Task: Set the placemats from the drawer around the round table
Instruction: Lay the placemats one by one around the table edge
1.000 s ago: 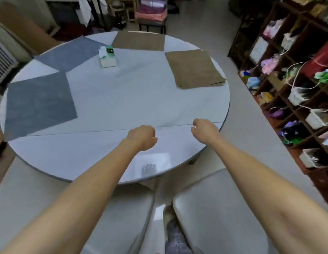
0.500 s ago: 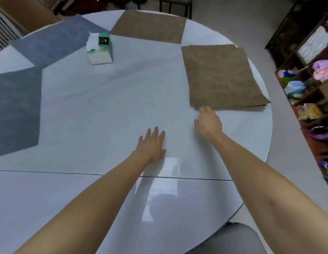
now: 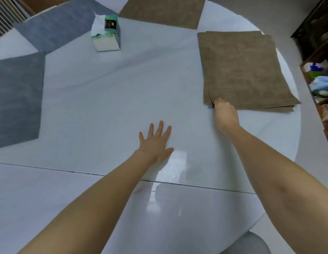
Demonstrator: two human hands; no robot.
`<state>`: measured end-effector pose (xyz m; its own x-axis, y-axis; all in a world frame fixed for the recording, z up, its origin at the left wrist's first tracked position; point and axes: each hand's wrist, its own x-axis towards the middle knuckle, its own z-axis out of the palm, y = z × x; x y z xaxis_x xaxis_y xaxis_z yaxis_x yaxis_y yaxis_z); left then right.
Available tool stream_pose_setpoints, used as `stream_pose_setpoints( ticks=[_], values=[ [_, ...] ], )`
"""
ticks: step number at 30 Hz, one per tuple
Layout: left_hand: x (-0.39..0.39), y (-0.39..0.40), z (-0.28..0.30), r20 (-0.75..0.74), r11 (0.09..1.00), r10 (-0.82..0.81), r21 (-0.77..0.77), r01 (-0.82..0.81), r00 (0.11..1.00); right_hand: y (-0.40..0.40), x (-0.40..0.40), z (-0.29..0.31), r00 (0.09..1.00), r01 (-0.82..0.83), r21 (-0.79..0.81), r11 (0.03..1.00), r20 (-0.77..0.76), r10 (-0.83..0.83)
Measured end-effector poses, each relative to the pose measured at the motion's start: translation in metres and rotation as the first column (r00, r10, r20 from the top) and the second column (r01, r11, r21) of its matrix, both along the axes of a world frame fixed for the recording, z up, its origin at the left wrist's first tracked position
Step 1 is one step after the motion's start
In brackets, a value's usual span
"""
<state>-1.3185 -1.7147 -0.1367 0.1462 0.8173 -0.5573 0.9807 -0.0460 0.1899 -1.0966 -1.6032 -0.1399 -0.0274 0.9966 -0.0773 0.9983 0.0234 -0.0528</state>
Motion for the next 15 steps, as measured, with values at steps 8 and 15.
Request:
stream_pose_setpoints(
  ticks=[8,15],
  values=[
    [-0.012,-0.001,0.024,0.148,0.996,0.09,-0.038,-0.086,0.985,-0.021,-0.015,0.041,0.991,0.003,0.317,0.948,-0.131,0.041],
    [-0.057,-0.041,0.092,0.456,0.909,0.196,0.248,-0.336,0.868,-0.091,-0.062,0.11,0.816,-0.263,0.261,0.929,-0.454,0.359]
  ],
)
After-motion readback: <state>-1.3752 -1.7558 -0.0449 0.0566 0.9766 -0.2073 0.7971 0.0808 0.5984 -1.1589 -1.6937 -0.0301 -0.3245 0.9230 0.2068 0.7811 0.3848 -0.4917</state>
